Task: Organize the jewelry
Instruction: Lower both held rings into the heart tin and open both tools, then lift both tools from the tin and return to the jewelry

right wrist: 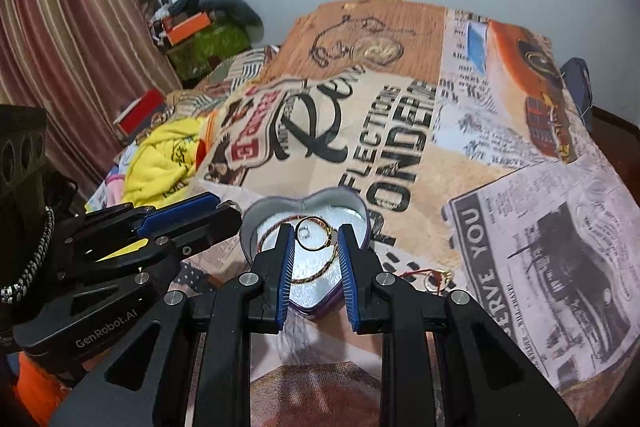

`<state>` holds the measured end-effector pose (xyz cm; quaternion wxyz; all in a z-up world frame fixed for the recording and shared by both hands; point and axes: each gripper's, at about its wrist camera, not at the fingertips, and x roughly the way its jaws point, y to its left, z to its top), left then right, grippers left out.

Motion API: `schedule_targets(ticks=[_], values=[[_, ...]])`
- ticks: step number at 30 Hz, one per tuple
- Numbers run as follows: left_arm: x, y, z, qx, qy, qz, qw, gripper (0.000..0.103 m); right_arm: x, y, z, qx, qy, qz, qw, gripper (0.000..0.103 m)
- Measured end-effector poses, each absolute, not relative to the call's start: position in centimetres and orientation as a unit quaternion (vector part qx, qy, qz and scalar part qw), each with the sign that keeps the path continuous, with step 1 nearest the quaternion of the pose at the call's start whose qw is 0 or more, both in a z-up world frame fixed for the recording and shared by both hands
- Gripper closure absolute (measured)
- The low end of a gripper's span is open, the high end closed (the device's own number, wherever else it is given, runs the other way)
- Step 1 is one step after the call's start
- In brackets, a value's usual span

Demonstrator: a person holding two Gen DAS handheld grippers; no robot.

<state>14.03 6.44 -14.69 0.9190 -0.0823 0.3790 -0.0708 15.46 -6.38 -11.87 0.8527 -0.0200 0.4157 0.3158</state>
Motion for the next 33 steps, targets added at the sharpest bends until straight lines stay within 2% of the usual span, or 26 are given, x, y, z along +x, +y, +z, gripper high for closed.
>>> schedule_targets(ticks=[21,24,26,27,30,33], values=[[14.9,7.5,-14.9,-0.076,0.384,-0.059,0.918,0.082,16.3,-4.6,-14.1,-0.050,0.442,0.324,0.835,0.083],[14.7,7.8,-14.6,-0.073,0.380,-0.048,0.921,0.077,16.3,-4.4,-14.1,-0.052,0.445,0.323,0.833,0.083],[14.6,8.0,-14.5,-0.071,0.379,-0.042,0.922,0.076,16.3,-4.3,-14.1,-0.055,0.446,0.321,0.834,0.082],[14.5,8.1,-14.4,-0.071,0.378,-0.040,0.922,0.076,16.2,-4.2,-14.0,-0.059,0.446,0.318,0.835,0.082],[14.2,8.3,-14.0,-0.070,0.376,-0.032,0.923,0.076,15.8,-4.2,-13.6,-0.066,0.440,0.313,0.839,0.069],[13.8,8.4,-13.5,-0.069,0.373,-0.027,0.925,0.074,15.4,-4.5,-12.9,-0.069,0.429,0.309,0.846,0.065]])
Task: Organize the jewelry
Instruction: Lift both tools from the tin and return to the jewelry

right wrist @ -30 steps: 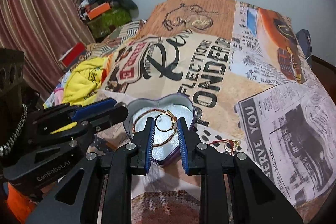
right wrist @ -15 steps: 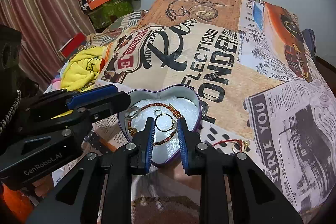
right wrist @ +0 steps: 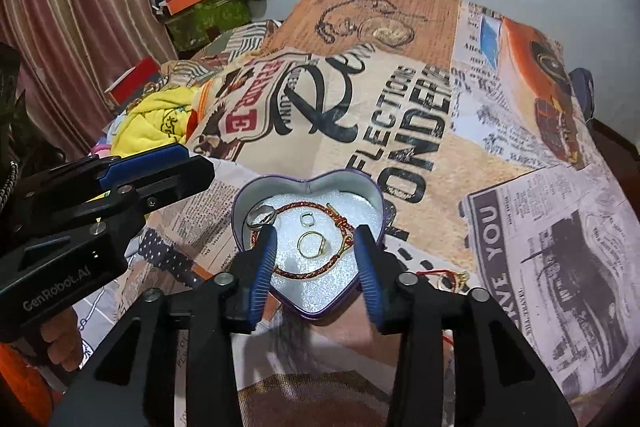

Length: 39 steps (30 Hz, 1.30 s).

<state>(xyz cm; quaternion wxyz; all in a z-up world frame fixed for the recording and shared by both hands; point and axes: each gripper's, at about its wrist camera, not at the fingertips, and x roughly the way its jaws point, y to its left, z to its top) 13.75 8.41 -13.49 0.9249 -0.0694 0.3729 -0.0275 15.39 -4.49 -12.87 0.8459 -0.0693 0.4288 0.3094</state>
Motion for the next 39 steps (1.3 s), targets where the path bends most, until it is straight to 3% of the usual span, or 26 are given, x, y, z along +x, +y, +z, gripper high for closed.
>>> schedule_targets(ticks=[18,39], values=[[11.6,4.3,-11.1,-0.044,0.371,-0.042,0.927,0.067,13.8,-10.6,-9.2,-0.044,0.392,0.260,0.881,0.064],[14.3,-3.7,-18.9,-0.066,0.483,-0.137,0.862,0.067,14.3,-19.8,-12.1,-0.010,0.438,0.178,0.881,0.064]])
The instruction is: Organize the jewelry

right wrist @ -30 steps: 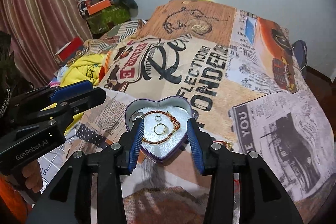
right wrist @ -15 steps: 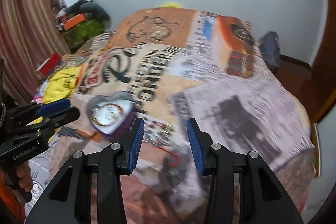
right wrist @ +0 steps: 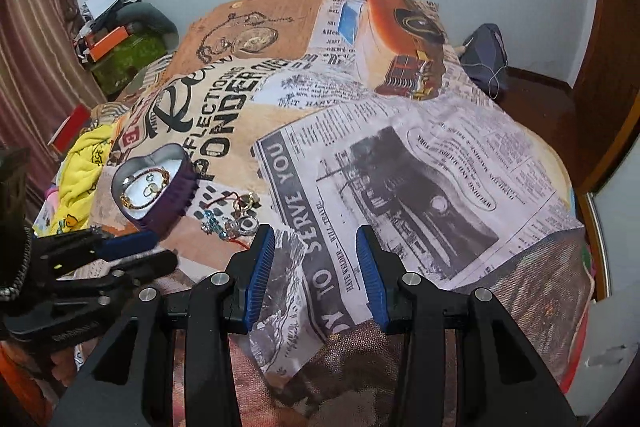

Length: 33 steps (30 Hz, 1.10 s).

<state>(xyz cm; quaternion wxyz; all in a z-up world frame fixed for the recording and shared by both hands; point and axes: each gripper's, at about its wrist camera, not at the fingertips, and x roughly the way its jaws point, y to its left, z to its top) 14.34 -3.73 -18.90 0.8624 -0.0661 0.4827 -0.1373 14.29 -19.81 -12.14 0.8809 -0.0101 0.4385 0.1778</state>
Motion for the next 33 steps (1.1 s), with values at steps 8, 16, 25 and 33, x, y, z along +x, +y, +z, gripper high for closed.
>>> schedule_targets(ticks=[8,16,25,33], values=[[16.2,-3.9,-20.8,-0.063,0.487,-0.121,0.863,0.086,14.8,-19.7,-13.4,-0.008,0.452,0.187,0.872,0.064],[17.7,-4.2,-21.2,-0.042,0.479,-0.108,0.870,0.087,15.3,-19.2,-14.2,-0.005,0.461,0.197,0.865,0.064],[17.9,-4.2,-21.2,-0.041,0.471,-0.114,0.873,0.095,15.9,-17.9,-14.6,-0.003,0.466,0.215,0.858,0.064],[16.3,-2.7,-18.5,-0.044,0.435,-0.115,0.892,0.095,16.6,-15.5,-15.6,-0.004,0.478,0.243,0.844,0.064]])
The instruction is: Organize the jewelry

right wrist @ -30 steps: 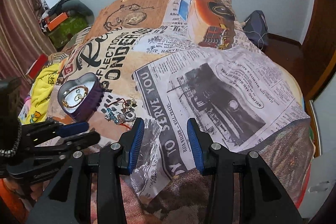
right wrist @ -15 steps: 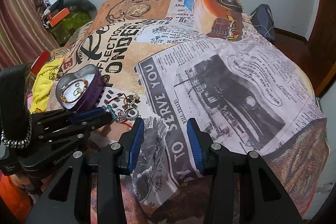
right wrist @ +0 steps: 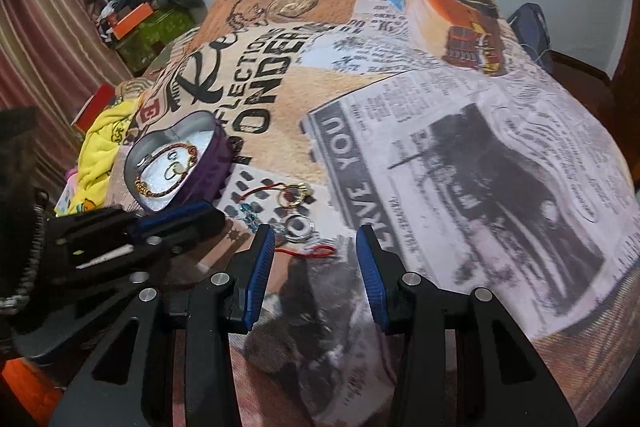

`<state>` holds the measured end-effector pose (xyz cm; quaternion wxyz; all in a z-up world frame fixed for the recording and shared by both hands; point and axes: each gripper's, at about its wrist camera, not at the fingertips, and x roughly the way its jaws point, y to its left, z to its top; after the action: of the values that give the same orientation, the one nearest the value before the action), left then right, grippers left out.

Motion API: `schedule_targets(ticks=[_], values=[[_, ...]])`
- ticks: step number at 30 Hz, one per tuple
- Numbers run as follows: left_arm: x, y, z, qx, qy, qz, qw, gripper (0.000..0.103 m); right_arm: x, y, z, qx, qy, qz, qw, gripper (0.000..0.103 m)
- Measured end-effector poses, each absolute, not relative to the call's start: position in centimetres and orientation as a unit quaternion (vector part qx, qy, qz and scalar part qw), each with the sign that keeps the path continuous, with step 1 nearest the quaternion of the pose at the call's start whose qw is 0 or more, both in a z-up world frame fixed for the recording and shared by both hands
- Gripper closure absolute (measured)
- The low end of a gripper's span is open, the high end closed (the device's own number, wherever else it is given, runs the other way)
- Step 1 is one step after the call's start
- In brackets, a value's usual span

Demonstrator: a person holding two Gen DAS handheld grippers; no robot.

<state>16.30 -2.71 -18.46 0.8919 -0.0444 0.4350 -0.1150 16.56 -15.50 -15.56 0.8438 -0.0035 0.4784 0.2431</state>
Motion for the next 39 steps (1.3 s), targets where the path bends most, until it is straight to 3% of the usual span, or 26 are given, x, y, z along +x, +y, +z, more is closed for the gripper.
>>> schedule_targets(ticks=[14,17,23,39], values=[[15.3,-1.1,-16.8,-0.058,0.413,-0.113,0.902,0.095,17.5,-13.6,-17.6,-0.017,0.488,0.251,0.836,0.064],[15.2,-1.0,-16.9,-0.060,0.414,-0.115,0.901,0.095,17.4,-13.5,-17.7,-0.022,0.483,0.250,0.839,0.075],[14.9,-0.9,-16.3,-0.063,0.407,-0.115,0.904,0.095,17.4,-13.6,-17.6,-0.025,0.481,0.244,0.842,0.075],[13.2,0.0,-12.5,-0.059,0.365,-0.103,0.923,0.095,15.8,-14.9,-12.0,-0.011,0.419,0.232,0.878,0.075]])
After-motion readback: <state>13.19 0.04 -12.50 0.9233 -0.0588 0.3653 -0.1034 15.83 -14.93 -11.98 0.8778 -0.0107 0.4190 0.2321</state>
